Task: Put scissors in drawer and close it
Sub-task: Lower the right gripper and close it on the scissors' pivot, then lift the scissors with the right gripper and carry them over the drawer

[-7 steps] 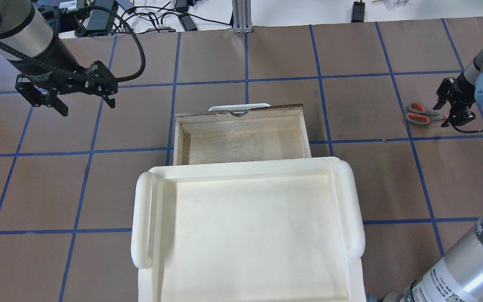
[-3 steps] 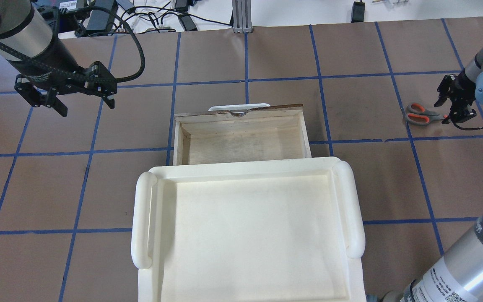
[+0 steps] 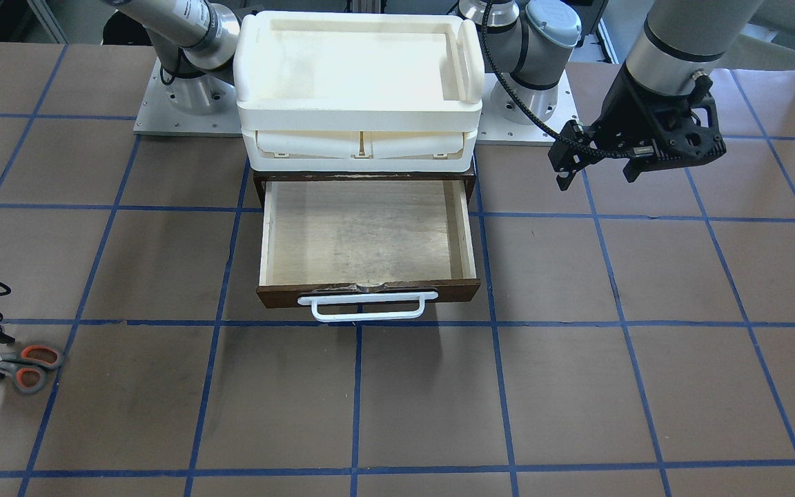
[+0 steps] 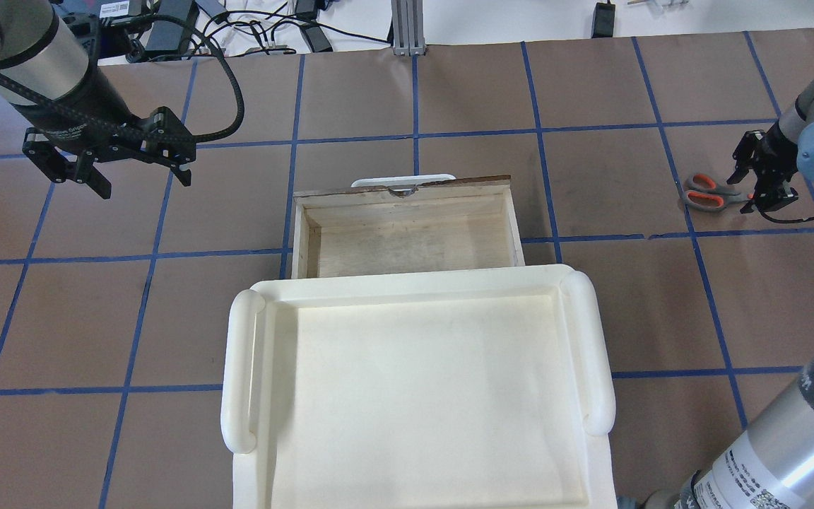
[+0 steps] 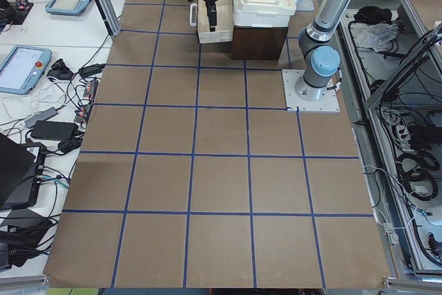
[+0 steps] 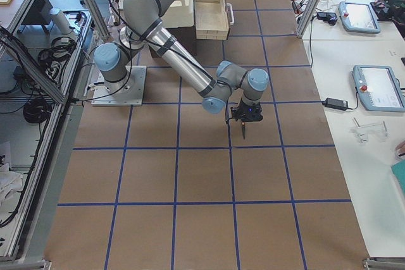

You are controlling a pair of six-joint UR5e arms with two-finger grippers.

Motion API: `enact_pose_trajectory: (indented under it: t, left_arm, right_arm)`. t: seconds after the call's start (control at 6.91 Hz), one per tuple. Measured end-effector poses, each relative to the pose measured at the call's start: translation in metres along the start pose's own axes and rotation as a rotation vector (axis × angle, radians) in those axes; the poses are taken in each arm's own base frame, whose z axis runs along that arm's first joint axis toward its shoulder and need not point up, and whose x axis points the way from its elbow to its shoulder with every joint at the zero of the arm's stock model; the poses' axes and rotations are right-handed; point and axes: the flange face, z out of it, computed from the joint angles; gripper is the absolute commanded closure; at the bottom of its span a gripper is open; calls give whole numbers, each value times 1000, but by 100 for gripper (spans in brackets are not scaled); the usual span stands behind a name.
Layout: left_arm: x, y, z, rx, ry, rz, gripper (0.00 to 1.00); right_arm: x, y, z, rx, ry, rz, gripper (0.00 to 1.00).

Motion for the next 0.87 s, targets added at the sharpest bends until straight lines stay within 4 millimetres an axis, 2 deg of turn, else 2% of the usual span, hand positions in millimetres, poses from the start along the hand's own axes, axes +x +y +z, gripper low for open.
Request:
enact_pose_trajectory:
  t: [0.14, 0.29, 0.58, 0.72, 0.87]
  left_arm:
    - [0, 1, 0, 0, -1, -1, 0]
    - [-1, 2, 1, -3, -2, -2, 0]
    - [-2, 2, 4, -6, -1, -3, 0]
    - [-2, 1, 5, -8, -1, -3, 0]
    - [-2, 1, 6, -9, 0, -4, 0]
  right_arm:
    - [-1, 1, 0, -8, -7, -2, 90]
    - [-2, 2, -1, -11, -14, -3, 96]
    - [-4, 5, -6, -6, -25, -14, 100]
    - [-4, 9, -16, 0, -35, -19, 100]
    - [-3, 17, -36, 8, -47, -26, 100]
